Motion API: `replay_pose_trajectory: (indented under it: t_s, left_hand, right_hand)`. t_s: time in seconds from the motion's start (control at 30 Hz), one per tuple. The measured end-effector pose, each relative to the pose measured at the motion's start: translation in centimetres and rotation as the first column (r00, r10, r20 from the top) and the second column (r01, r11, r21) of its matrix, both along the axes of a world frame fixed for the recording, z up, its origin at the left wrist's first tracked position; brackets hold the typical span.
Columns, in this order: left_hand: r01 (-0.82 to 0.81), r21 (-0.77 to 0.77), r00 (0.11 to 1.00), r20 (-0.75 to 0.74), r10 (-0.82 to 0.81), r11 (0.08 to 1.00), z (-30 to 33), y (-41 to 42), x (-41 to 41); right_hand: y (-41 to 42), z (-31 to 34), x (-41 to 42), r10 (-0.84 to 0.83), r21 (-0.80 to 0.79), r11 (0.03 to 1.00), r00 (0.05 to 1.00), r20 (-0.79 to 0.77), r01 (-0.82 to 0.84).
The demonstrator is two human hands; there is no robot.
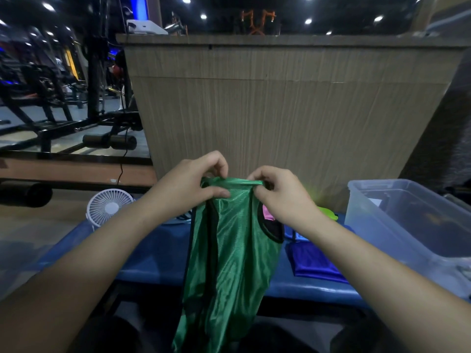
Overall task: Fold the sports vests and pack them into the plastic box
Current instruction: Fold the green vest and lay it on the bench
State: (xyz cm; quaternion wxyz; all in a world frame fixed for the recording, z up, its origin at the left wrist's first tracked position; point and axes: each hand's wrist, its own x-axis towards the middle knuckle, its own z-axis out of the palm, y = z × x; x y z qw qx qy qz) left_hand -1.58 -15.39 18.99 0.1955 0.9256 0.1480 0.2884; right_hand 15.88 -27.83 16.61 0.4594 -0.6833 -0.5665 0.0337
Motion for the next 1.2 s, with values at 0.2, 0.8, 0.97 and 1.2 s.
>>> replay_pose_trajectory:
  t_s: [0.2, 0.8, 0.97, 1.2]
  left_hand:
    - [-0.043, -0.006, 0.998, -0.047, 0.043, 0.999, -1.0, 0.6, -1.0]
    - [0.071, -0.111, 0.995, -0.061, -0.078, 0.991, -2.2, 1.0, -0.5]
    - [0.135, -0.078, 0.991, 0.017, -0.135, 0.988, -3.5, 0.5, 0.6]
    - [0.056, -0.101, 0.996, 0.078, -0.049, 0.993, -3.7, 0.1, 0.9]
  right_hand:
    - [-0.1, -0.2, -0.3, 0.142, 0.012, 0.990, 0.987, -0.077, -0.141]
    - [0.2, -1.1, 0.0, 0.298, 0.094, 0.954, 0.880, -0.369, -0.284]
    - [0.6, -1.1, -0.6, 0.362, 0.149, 0.932, 0.867, -0.343, -0.330]
    - [0.9, -1.6, -0.4, 0.410, 0.174, 0.912, 0.849, -0.333, -0.372]
